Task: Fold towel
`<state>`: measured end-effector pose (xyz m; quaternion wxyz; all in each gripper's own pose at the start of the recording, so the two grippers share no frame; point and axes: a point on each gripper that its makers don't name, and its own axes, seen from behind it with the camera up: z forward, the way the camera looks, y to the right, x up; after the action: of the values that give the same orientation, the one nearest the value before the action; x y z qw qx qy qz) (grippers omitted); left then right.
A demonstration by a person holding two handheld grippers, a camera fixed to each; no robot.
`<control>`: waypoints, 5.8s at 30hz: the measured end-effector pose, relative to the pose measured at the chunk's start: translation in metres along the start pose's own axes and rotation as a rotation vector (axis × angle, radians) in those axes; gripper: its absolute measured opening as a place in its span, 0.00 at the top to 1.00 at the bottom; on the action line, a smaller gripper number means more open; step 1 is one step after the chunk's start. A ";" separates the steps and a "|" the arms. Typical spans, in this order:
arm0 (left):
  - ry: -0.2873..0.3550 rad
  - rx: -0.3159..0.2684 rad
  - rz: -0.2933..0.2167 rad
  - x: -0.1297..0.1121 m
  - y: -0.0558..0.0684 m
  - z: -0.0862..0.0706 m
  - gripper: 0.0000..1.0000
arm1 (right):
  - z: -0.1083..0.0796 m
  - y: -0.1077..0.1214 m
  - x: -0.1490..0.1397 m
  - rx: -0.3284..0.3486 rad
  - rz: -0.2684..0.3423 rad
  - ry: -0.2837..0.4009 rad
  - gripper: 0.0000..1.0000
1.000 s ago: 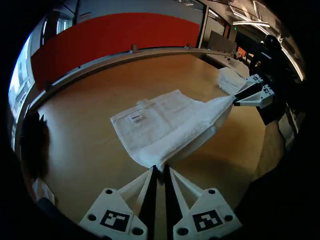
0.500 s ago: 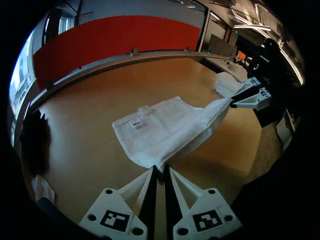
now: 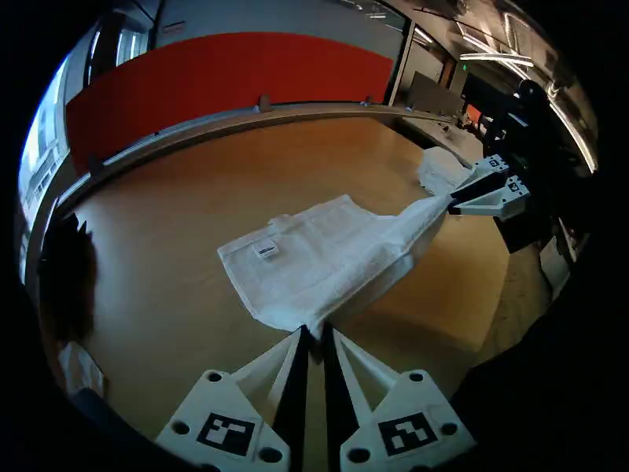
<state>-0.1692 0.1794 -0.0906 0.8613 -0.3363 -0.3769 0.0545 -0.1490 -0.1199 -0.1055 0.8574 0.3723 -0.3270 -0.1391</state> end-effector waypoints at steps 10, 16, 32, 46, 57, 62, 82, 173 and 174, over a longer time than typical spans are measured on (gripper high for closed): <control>0.000 0.001 -0.003 0.000 0.002 -0.005 0.88 | -0.007 -0.002 0.003 0.004 -0.005 0.002 0.83; 0.002 0.004 -0.004 0.001 -0.001 -0.004 0.88 | -0.008 -0.003 0.004 0.005 -0.005 0.003 0.83; 0.022 0.035 -0.002 0.017 -0.024 0.020 0.88 | 0.020 0.014 0.006 -0.012 0.013 -0.006 0.83; -0.001 0.054 -0.021 0.024 -0.054 0.065 0.88 | 0.063 0.042 -0.005 -0.026 0.072 -0.044 0.83; -0.025 0.053 -0.019 0.019 -0.065 0.091 0.88 | 0.083 0.058 -0.020 -0.017 0.091 -0.083 0.83; -0.036 0.066 -0.021 0.015 -0.071 0.103 0.88 | 0.093 0.063 -0.029 -0.017 0.106 -0.102 0.83; -0.069 0.160 -0.012 0.011 -0.098 0.141 0.75 | 0.126 0.091 -0.039 -0.100 0.188 -0.134 0.76; 0.067 0.429 -0.233 -0.044 -0.114 0.043 0.04 | 0.091 0.079 -0.058 -0.116 0.153 -0.105 0.16; 0.070 0.429 -0.237 -0.046 -0.113 0.042 0.04 | 0.091 0.078 -0.058 -0.112 0.151 -0.106 0.16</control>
<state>-0.2482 0.0988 -0.0278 0.9259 -0.1008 -0.3634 0.0202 -0.2536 -0.0886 -0.0292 0.8664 0.2902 -0.3906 -0.1118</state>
